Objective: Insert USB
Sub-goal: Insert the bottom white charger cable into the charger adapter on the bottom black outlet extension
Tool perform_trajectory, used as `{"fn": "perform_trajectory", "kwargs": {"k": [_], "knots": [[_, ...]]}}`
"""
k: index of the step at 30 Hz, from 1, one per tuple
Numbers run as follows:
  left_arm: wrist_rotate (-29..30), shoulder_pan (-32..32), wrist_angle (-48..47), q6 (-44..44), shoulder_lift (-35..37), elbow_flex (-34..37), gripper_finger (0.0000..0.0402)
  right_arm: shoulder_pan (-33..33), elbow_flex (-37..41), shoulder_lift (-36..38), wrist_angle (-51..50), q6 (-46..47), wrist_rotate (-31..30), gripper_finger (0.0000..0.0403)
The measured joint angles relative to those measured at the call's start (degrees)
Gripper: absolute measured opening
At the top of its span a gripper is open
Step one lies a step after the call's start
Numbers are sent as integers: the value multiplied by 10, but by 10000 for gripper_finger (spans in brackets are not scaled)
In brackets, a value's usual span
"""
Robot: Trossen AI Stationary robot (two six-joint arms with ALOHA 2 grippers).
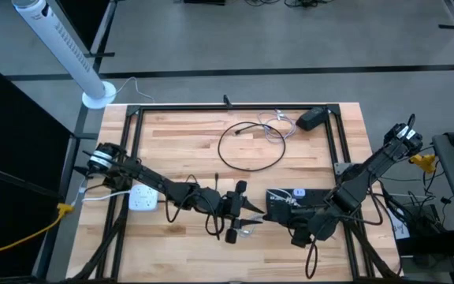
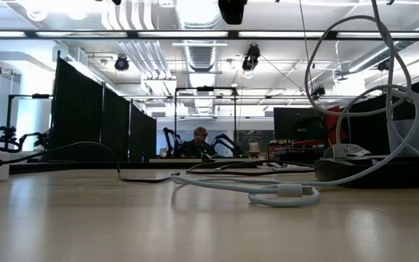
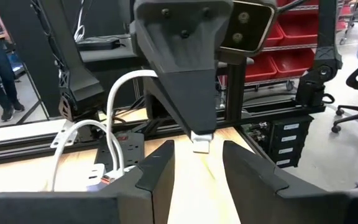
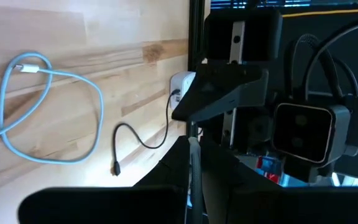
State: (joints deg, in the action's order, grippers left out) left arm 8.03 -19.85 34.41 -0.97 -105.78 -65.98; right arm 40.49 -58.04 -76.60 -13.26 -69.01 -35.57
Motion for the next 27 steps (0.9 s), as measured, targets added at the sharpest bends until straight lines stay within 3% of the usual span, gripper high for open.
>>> {"fn": "perform_trajectory", "kwargs": {"k": [14, 27], "knots": [[5, -15, 14, -5, 0, 0, 73, -2, -1, 0, 3, 34, 0, 11], [20, -20, 18, -12, 0, 0, 57, -4, -1, 0, 1, 69, -5, 11]]}}
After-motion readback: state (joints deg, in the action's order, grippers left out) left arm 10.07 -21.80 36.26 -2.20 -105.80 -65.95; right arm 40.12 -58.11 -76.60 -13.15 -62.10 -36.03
